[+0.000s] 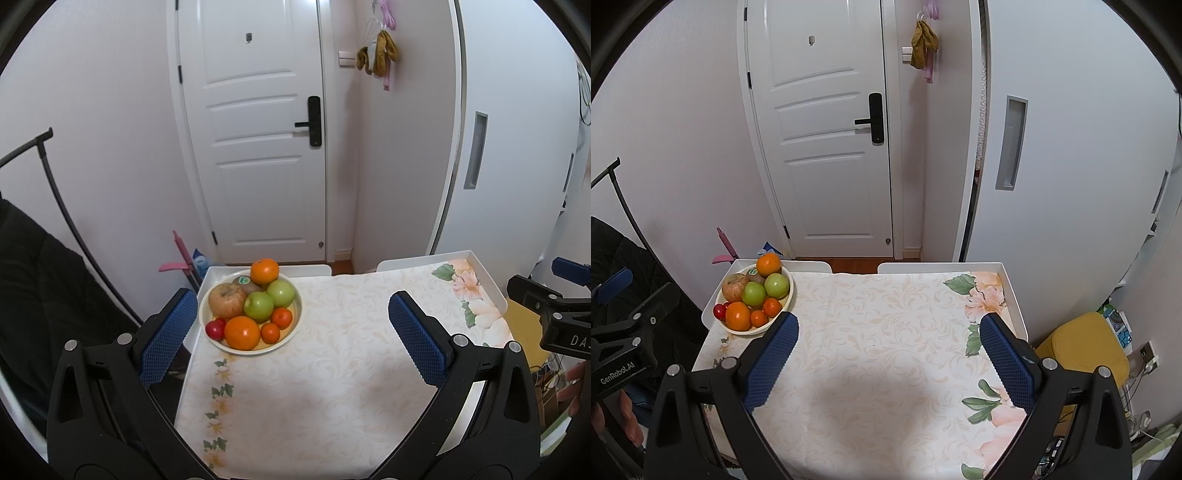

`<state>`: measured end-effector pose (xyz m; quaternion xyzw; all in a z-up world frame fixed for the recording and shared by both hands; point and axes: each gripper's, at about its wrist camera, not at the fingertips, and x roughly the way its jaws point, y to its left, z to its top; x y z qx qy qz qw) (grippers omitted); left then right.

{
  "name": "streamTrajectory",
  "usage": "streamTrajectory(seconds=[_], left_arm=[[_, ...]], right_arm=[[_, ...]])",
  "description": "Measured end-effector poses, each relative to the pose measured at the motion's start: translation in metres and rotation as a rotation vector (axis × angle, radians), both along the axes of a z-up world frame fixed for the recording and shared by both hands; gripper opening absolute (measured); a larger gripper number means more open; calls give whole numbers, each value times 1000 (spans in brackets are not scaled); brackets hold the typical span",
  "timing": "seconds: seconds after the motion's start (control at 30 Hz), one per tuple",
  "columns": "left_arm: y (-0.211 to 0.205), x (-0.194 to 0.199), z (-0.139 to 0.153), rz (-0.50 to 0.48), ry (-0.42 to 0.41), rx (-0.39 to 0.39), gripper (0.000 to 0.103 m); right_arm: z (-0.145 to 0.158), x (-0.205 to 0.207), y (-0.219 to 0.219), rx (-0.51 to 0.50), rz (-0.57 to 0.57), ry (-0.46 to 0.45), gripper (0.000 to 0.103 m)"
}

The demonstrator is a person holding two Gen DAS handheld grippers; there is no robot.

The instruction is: Organize fruits

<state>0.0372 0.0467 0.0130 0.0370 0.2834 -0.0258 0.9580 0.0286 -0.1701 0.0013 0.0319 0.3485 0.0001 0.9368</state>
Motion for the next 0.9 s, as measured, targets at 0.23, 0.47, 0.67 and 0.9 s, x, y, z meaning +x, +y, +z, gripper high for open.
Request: streamTrajectory(seconds=[0.23, 0.47, 0.67, 0.9], left_arm=[[0, 0, 0, -2, -1, -1, 103], [0, 0, 0, -3, -2, -2, 103], [-5, -2, 1, 0, -7, -6, 103], [-6, -1, 1, 13, -8, -2, 103]], right_arm=[[1, 1, -3, 3, -6, 1, 98], [0, 1, -3, 4, -4, 1, 98], [0, 1, -3, 4, -4, 1, 98], [1, 2, -3, 4, -3, -2, 98]])
